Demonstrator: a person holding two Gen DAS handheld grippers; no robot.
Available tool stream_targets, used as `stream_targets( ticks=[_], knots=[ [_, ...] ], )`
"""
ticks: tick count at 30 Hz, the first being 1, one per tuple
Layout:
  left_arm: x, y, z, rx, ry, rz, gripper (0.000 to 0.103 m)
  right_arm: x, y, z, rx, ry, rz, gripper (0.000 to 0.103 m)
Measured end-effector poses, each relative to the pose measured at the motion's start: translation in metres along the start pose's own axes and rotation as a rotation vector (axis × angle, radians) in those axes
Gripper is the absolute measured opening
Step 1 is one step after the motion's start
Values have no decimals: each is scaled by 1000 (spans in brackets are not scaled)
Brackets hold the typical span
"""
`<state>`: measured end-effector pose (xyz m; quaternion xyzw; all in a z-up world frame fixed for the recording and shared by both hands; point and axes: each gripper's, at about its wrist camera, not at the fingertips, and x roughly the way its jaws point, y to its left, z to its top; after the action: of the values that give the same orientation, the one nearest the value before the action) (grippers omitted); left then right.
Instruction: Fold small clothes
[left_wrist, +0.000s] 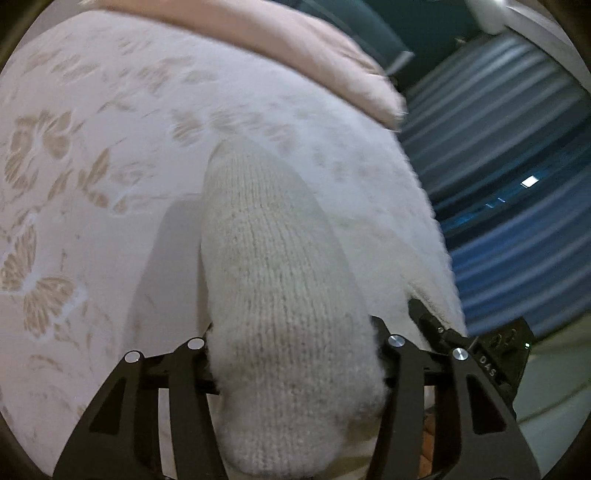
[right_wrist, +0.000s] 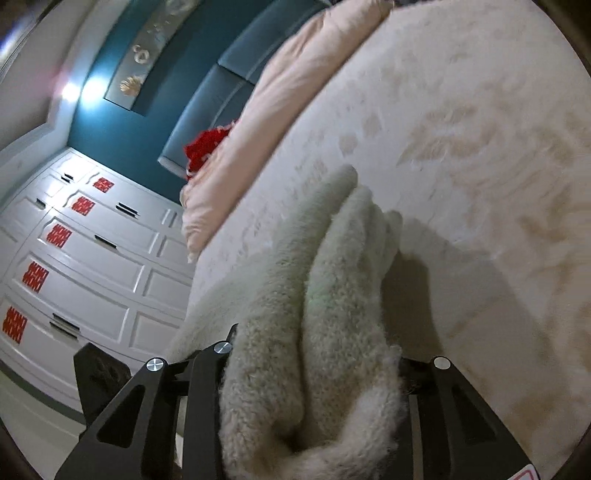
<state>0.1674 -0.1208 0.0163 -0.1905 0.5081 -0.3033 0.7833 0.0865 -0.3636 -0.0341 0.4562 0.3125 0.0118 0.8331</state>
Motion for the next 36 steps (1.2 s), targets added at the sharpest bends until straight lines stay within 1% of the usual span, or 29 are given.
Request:
stream_targets(
  ticks=[1,3,5,7,8,10,12,15,16,19,22,25,27,31,34,35,36],
  knots=[
    [-4,-10,-8,19,0,-13,50,-14,-1,-4,-10,-11,-3,31],
    [0,-21,-29,64,16,-6,50,-36,-11,-15,-13,-16,-50,31],
    [13,-19,-49,67,63,23,50,-42,-34,-28,33,6,-100,31],
    [36,-6,-72,37,138,61,50,-40,-56,-41,83,45,-153,31],
    [44,-2,-79,30,155,84,51,-37,-70,-49,106,68,-176,31],
    [53,6,-95,46,159,122,52,-33,-84,-60,142,88,-191,32],
    [53,10,-100,39,146,118,53,-35,-87,-60,154,95,-180,33],
    [48,10,-95,-5,151,105,52,-37,-83,-59,112,93,-205,32],
    [43,6,-95,1,145,103,51,-39,-78,-60,104,81,-205,31],
    [24,-19,-88,66,108,97,49,-57,-54,-56,62,26,-183,29],
    [1,-44,-76,103,72,61,48,-90,-19,-41,2,-50,-150,29],
    [-33,-71,-57,129,18,-5,48,-116,19,-24,-38,-117,-112,29],
    [-55,-88,-47,158,-26,-43,48,-137,49,-14,-95,-174,-88,29],
    [-118,-131,-22,270,-160,-101,48,-180,118,5,-205,-294,-7,29],
    [-171,-158,-9,360,-262,-144,49,-209,163,13,-287,-373,49,29],
    [-187,-167,-5,388,-297,-154,49,-220,187,16,-325,-407,76,29],
    [-202,-175,-3,413,-331,-164,49,-229,202,17,-351,-429,96,29]
  ],
)
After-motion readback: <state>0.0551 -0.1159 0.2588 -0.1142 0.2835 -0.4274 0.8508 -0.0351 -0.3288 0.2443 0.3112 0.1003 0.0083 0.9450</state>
